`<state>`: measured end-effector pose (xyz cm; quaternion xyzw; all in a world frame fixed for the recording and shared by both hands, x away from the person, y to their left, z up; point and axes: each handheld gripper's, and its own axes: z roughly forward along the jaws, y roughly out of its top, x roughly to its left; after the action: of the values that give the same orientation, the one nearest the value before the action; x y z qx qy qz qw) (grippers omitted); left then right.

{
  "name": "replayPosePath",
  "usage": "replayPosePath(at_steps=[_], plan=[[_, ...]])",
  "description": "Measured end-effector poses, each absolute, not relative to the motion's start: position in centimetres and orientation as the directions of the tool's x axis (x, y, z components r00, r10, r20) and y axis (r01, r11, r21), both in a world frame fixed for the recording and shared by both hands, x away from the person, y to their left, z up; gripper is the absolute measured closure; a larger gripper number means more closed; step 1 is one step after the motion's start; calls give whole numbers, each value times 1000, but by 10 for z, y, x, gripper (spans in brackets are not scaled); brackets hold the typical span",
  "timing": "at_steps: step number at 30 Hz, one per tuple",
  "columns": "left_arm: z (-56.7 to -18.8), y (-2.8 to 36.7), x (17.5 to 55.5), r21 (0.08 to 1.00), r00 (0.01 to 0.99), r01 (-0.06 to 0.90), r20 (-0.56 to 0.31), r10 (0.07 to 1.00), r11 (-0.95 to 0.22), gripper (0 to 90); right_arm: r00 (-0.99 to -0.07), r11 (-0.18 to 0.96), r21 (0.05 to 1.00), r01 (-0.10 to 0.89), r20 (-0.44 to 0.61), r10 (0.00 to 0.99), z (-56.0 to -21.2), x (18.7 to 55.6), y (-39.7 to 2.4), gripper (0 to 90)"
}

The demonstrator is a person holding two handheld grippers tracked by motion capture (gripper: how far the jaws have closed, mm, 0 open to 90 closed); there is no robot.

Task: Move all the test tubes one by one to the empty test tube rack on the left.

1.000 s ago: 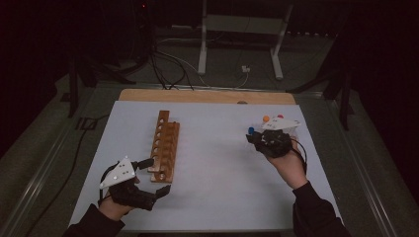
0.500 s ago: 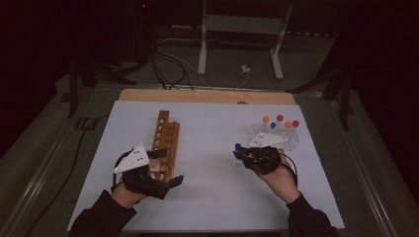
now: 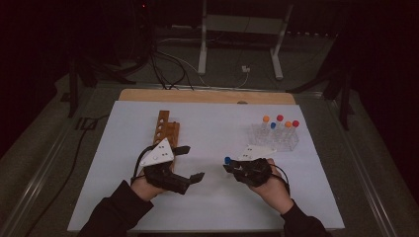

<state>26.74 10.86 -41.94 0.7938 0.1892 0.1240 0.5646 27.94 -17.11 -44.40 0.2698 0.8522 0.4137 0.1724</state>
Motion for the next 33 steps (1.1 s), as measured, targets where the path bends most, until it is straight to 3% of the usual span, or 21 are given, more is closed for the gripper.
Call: replayPosePath(at_steps=[7, 13, 23, 33], plan=[[-420, 92, 272, 944, 910, 143, -7, 414, -297, 196, -809, 518, 799, 306, -68, 584, -442, 276, -165, 768], [-422, 75, 277, 943, 918, 128, 5, 397, -308, 392, -821, 521, 802, 291, -70, 567, -440, 272, -161, 768], [-429, 55, 285, 931, 922, 118, 27, 387, -345, 604, -825, 519, 805, 286, -69, 561, -439, 271, -160, 768], [-435, 46, 290, 916, 931, 127, 22, 364, -381, 759, -824, 515, 808, 287, -65, 562, -440, 271, -161, 768]])
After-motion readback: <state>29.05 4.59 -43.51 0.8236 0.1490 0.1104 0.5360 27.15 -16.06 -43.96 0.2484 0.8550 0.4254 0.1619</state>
